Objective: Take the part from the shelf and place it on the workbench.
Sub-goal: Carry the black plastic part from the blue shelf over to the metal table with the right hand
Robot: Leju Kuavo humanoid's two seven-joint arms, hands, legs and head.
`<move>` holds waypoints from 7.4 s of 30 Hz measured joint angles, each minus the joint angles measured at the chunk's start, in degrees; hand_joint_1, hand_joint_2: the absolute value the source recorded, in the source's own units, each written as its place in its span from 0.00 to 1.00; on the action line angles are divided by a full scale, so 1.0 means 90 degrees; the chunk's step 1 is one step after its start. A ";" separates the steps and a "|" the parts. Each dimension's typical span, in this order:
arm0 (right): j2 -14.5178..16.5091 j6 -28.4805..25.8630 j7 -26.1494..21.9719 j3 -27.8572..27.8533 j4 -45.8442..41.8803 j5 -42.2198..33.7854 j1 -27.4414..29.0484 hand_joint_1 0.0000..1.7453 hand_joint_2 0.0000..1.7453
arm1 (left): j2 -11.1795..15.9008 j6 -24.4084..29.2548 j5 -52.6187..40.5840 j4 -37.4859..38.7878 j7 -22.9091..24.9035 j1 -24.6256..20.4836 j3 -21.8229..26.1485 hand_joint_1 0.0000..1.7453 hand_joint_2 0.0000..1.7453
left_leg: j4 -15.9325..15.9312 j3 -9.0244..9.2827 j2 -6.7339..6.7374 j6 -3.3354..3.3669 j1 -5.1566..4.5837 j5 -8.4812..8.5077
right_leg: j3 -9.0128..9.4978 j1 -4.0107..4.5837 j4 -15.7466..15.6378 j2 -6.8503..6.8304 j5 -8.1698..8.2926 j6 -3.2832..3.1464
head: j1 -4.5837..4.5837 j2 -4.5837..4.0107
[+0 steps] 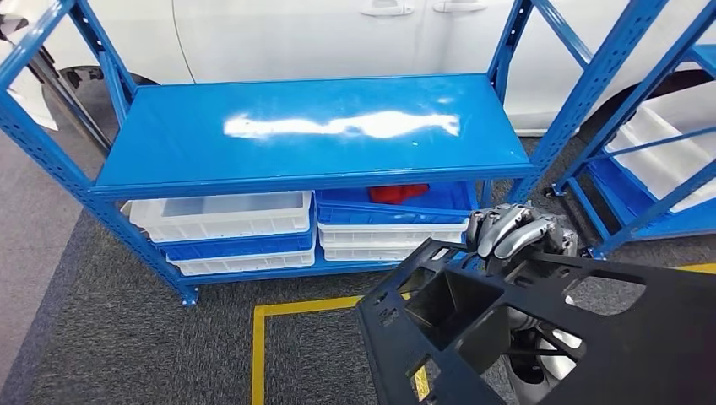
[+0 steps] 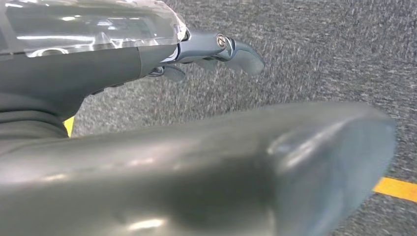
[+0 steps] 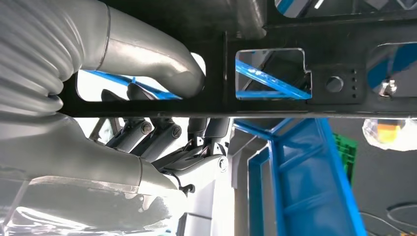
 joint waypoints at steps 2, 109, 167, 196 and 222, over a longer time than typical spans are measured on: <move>0.0005 -0.0006 0.0127 0.0004 -0.0047 -0.0010 -0.0036 1.00 1.00 | 0.0002 0.0009 0.0027 0.0000 -0.0001 0.0010 0.0024 0.00 0.00 | 0.0016 -0.0023 0.0139 0.0000 -0.0005 0.0002 | -0.0112 -0.0026 0.0367 -0.0038 -0.0074 0.0029 | 0.0000 0.0001; 0.0249 -0.0709 0.1495 0.0721 0.1241 -0.0117 -0.1912 1.00 1.00 | -0.0453 0.0305 0.0216 -0.0002 -0.0203 -0.0070 0.0404 0.00 0.00 | 0.1836 -0.0794 -0.0023 -0.0326 0.0005 -0.0928 | 0.0608 0.0082 -0.1501 0.0109 0.0820 -0.0467 | 0.0003 0.0001; 0.0344 -0.0771 0.1157 0.0148 0.0405 -0.0591 -0.1767 1.00 1.00 | -0.0023 0.0549 -0.0154 -0.0002 -0.0934 -0.0172 0.0176 0.00 0.00 | 0.0751 -0.0286 0.0128 -0.0287 -0.0044 -0.0539 | 0.0689 0.0087 -0.1576 -0.0123 0.0801 -0.0448 | 0.0004 0.0001; 0.0330 -0.0826 0.1050 -0.0133 0.0415 -0.0468 -0.1483 1.00 1.00 | -0.0052 0.0352 -0.0169 -0.0002 -0.0528 -0.0153 0.0117 0.00 0.00 | 0.0136 0.0050 0.0480 -0.0278 -0.0065 -0.0279 | 0.0665 0.0093 -0.1559 -0.0263 0.0791 -0.0376 | 0.0005 0.0001; 0.0144 -0.1035 0.0885 -0.0315 0.0599 -0.0234 -0.1005 1.00 1.00 | -0.0053 0.0293 -0.0218 -0.0002 -0.0284 -0.0067 0.0118 0.00 0.00 | -0.0050 0.0060 0.0498 -0.0147 -0.0050 -0.0098 | 0.0654 0.0070 -0.1440 -0.0491 0.0739 -0.0150 | 0.0005 0.0001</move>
